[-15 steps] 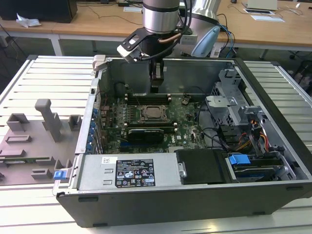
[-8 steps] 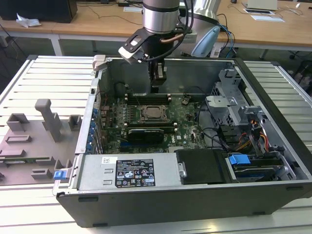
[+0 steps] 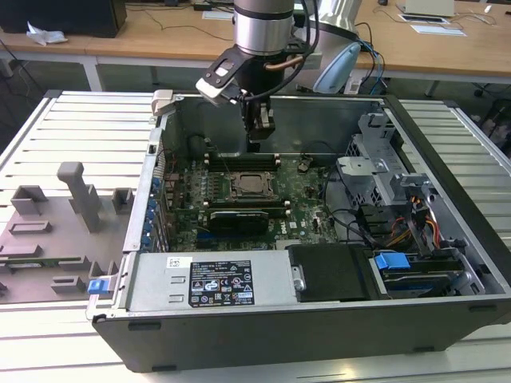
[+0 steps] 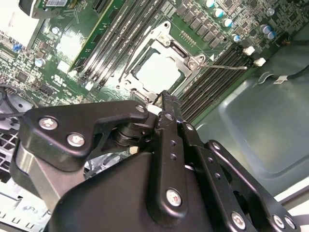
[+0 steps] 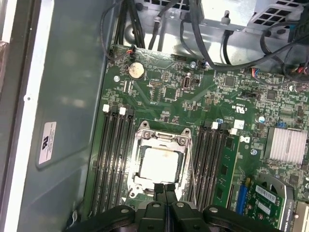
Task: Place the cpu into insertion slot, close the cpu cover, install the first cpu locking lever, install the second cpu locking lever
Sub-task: 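Install the first cpu locking lever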
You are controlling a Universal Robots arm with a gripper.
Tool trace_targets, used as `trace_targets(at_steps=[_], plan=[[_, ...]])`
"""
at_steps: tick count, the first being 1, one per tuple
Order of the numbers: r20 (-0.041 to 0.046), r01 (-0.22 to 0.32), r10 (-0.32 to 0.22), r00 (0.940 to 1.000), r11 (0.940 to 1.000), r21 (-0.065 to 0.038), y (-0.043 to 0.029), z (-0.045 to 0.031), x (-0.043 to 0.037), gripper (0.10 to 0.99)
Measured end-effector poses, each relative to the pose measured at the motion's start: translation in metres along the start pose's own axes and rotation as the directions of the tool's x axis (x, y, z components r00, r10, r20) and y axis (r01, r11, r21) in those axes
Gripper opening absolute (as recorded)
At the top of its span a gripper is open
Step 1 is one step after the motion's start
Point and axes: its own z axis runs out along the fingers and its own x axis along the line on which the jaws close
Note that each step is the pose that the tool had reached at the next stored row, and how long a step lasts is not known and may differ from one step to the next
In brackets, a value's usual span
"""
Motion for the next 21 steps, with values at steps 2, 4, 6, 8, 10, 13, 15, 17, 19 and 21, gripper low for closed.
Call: trace_targets(at_steps=[2,4,6,8,10,13,15,17,19,21], plan=[[0.0,0.012,-0.012,0.9999,0.9999,0.0,0.0,0.0,0.0,0.106],[0.0,0.036,-0.036,0.9994,0.9994,-0.001,0.0,0.0,0.0,0.106],[0.0001,0.048,-0.048,0.9988,0.9988,-0.001,0.0,0.0,0.0,0.106],[0.0001,0.067,-0.067,0.9978,0.9978,-0.001,0.0,0.0,0.0,0.106],[0.0002,0.077,-0.077,0.997,0.997,-0.001,0.0,0.0,0.0,0.106],[0.0002,0.109,-0.109,0.994,0.994,-0.002,0.0,0.0,0.0,0.106],[0.0003,0.122,-0.122,0.9926,0.9926,-0.002,0.0,0.0,0.0,0.106],[0.0003,0.135,-0.135,0.9909,0.9909,-0.002,0.0,0.0,0.0,0.106],[0.0004,0.155,-0.155,0.9879,0.9878,-0.002,0.0,0.0,0.0,0.106],[0.0005,0.175,-0.175,0.9845,0.9845,-0.002,0.0,0.0,0.0,0.106]])
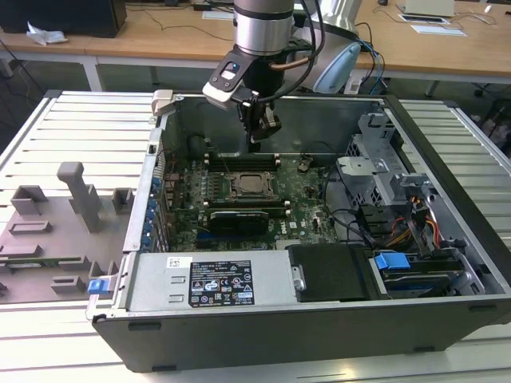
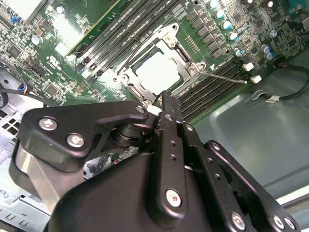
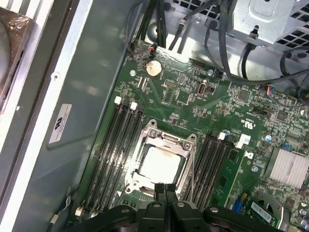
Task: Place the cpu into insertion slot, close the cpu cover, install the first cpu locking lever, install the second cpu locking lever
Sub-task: 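Install the first cpu locking lever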
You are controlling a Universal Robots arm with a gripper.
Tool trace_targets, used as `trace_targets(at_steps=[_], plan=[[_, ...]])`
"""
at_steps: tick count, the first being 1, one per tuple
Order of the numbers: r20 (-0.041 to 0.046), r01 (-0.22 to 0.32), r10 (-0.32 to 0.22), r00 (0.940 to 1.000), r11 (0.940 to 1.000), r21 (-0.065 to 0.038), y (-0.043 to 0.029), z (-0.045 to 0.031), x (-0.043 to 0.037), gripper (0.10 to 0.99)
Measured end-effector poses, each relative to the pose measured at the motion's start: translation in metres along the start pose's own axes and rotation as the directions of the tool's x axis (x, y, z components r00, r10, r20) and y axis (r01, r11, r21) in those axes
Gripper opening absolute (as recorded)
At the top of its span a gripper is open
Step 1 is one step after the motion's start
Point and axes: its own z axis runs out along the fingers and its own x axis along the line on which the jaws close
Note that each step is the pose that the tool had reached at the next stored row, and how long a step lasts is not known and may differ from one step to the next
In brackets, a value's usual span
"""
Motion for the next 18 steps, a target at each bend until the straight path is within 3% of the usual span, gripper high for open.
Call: trace_targets(at_steps=[10,18], plan=[[0.0001,0.07,-0.07,0.9975,0.9975,-0.001,0.0,0.0,0.0,0.106],[0.0003,0.138,-0.138,0.9904,0.9904,-0.002,0.0,0.0,0.0,0.106]])
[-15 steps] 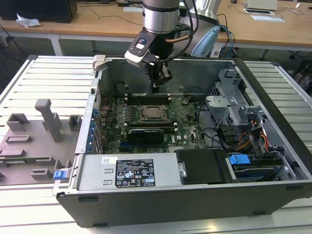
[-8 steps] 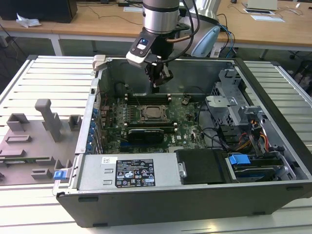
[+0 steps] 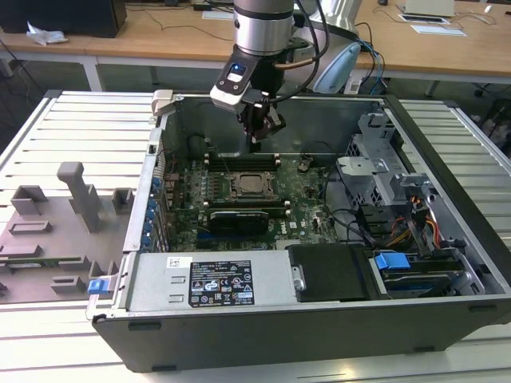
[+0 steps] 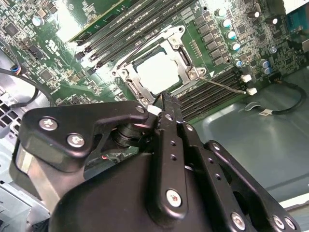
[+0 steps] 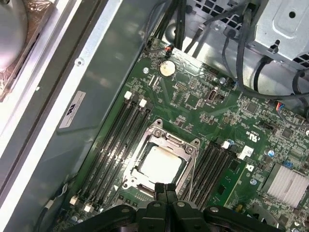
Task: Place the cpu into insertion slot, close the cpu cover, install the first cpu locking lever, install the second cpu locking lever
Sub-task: 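Install the first cpu locking lever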
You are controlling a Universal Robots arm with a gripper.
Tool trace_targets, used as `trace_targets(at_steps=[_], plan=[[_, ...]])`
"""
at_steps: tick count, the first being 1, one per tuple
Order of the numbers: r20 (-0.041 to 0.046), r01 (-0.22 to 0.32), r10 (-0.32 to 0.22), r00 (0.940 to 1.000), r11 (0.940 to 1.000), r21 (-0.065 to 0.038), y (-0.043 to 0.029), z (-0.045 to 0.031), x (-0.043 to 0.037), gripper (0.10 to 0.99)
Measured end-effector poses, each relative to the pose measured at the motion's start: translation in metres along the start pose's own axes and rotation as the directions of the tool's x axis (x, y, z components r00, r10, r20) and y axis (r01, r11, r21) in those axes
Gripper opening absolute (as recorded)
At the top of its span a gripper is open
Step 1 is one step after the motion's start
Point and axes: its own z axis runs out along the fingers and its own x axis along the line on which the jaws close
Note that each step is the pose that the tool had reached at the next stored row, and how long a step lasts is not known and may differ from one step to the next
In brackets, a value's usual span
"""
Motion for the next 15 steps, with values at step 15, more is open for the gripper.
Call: trace_targets(at_steps=[15], plan=[[0.0002,0.095,-0.095,0.9955,0.9955,-0.001,0.0,0.0,0.0,0.106]])
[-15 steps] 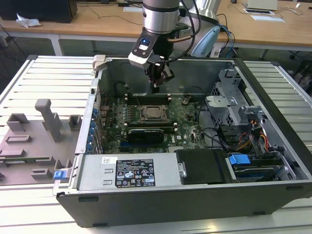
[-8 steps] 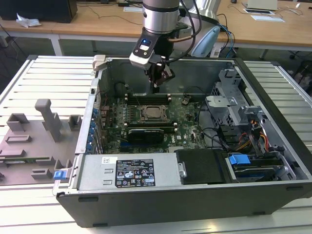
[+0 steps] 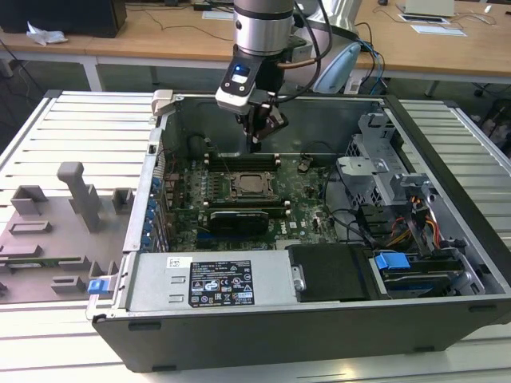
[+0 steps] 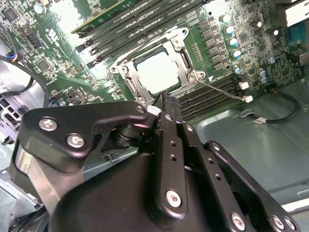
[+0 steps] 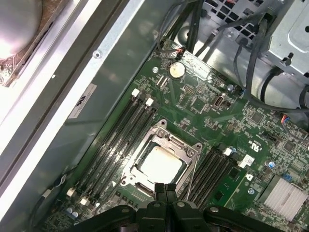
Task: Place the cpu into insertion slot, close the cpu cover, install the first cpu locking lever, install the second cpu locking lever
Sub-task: 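Install the first cpu locking lever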
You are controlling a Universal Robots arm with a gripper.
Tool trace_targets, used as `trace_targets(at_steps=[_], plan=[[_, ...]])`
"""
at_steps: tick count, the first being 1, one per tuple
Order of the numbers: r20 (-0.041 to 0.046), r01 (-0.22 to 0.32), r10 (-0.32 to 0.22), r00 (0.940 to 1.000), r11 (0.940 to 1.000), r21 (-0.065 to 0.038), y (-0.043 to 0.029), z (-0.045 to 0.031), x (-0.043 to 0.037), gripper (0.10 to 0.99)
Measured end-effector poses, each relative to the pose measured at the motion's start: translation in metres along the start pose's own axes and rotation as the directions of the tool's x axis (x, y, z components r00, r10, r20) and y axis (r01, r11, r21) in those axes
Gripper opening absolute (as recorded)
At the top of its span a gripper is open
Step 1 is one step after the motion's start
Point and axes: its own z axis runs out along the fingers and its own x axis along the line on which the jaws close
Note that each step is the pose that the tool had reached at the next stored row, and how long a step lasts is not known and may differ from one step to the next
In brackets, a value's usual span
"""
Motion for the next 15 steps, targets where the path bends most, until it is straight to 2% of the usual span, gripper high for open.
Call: trace_targets(at_steps=[9,15], plan=[[0.0001,0.06,-0.06,0.9982,0.9982,-0.001,0.0,0.0,0.0,0.106],[0.0002,0.114,-0.114,0.9935,0.9935,-0.002,0.0,0.0,0.0,0.106]])
